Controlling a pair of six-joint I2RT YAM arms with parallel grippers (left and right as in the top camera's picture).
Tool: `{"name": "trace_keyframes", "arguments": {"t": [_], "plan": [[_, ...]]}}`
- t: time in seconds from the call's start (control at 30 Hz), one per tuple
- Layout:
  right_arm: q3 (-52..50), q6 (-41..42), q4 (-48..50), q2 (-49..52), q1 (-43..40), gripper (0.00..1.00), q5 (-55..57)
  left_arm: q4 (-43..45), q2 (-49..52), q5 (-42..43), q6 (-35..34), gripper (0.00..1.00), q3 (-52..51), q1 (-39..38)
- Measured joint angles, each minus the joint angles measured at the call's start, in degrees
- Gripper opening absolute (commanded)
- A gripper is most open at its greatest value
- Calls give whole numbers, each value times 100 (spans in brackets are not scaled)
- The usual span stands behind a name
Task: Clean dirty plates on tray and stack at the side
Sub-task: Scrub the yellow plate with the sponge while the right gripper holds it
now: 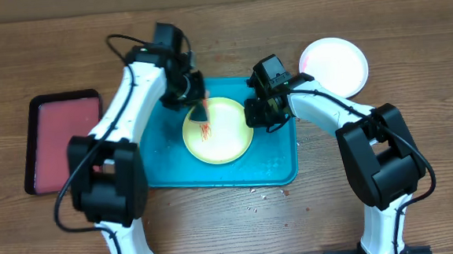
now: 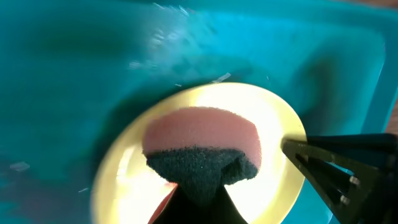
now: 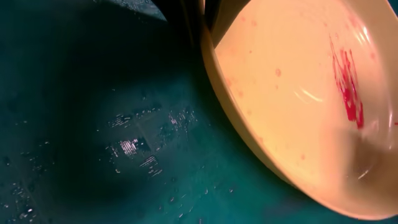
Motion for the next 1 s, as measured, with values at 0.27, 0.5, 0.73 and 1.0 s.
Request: {"name": "trace_keyframes", "arguments": {"t": [0.27,0.5,0.73,1.0], "plan": [[0,201,103,13,-2,8,0,87,793,92,-144,4,0,-535],[0,212,109,22,-2,8,2,33,986,42,-146,4,61,-597],[0,223,146,37,15,8,-87,-627,986,-1867,-249,4,240,-658],[2,243,212,72,109,8,-243,-1134,1193,-3609,-457,4,597,-629]]}}
